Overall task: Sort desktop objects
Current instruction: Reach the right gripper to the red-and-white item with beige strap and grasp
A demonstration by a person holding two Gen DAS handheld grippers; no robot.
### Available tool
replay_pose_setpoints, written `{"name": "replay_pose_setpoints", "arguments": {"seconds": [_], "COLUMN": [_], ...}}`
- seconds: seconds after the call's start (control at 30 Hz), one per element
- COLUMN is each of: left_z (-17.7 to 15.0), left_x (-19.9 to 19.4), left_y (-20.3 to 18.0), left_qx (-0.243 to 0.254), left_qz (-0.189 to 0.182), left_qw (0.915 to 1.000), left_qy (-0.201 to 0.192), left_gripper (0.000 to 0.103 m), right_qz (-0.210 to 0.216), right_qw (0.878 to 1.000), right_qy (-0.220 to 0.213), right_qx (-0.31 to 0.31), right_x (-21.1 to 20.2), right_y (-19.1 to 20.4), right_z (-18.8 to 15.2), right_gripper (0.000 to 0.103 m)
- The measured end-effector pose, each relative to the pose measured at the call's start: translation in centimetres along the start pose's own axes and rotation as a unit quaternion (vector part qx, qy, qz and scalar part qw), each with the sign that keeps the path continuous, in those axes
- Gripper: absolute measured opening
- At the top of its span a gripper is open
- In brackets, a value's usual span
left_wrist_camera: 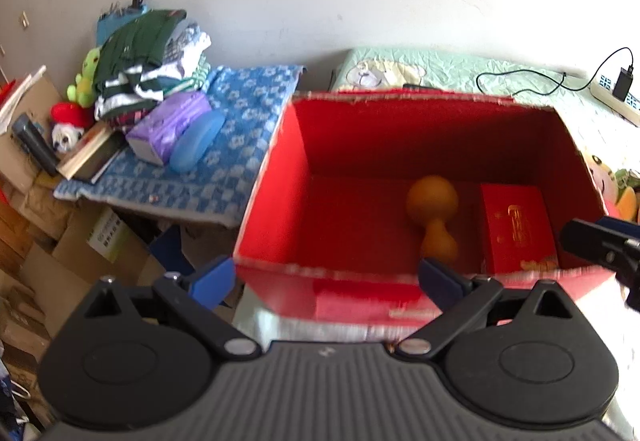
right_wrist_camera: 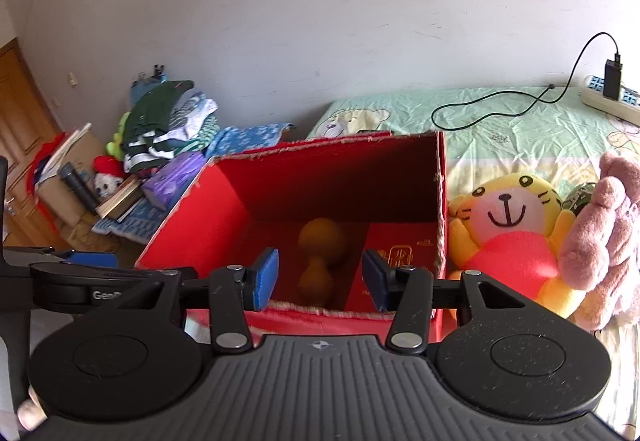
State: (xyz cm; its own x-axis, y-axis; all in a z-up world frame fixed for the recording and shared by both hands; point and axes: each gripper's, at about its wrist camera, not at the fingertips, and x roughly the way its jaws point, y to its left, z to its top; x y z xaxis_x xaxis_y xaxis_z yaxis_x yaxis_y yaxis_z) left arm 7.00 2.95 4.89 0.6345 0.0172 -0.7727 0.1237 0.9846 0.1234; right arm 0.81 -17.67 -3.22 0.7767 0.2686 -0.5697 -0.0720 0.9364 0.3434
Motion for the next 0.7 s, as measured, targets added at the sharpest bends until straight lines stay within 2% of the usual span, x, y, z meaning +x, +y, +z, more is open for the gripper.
{"name": "replay_pose_setpoints", "arguments": {"seconds": [0.1, 0.2, 0.33, 0.4, 0.53, 0.7], "left_z": [-1.7, -3.5, -6.1, -7.3, -9.1, -11.0], "left_x": [-0.7, -1.8, -3.5, -3.9, -3.4, -1.6], "left_y": [0.5, 0.4, -1.2, -1.9, -2.9, -4.6], "left_qx": [-0.009, -0.011, 0.022, 0.029, 0.022, 0.021], "left_qz": [-0.015, -0.051, -0.068, -0.09, -0.137, -0.138], "left_qw": [0.9998, 0.9985, 0.9973, 0.9954, 0.9889, 0.9856], "left_qy": [0.007, 0.015, 0.011, 0.016, 0.052, 0.096], "left_gripper": [0.099, 0.099, 0.098, 0.098, 0.088, 0.074], "right_qz": [0.021, 0.048, 0.076, 0.083, 0.1, 0.123], "right_qw": [1.0, 0.999, 0.995, 0.993, 0.987, 0.975], "right_qy": [0.012, 0.014, 0.051, 0.074, 0.113, 0.167], "right_qx": [0.004, 0.003, 0.031, 0.039, 0.057, 0.082], "right_x": [-0.3, -0.8, -0.3, 0.2, 1.2, 2.6], "right_y": [-0.8, -1.3, -2.4, -2.5, -2.6, -2.5], "right_z": [-1.0, -2.0, -3.4, -4.2, -5.4, -6.4], "right_gripper": [0.05, 0.05, 0.049, 0.046, 0.045, 0.045]}}
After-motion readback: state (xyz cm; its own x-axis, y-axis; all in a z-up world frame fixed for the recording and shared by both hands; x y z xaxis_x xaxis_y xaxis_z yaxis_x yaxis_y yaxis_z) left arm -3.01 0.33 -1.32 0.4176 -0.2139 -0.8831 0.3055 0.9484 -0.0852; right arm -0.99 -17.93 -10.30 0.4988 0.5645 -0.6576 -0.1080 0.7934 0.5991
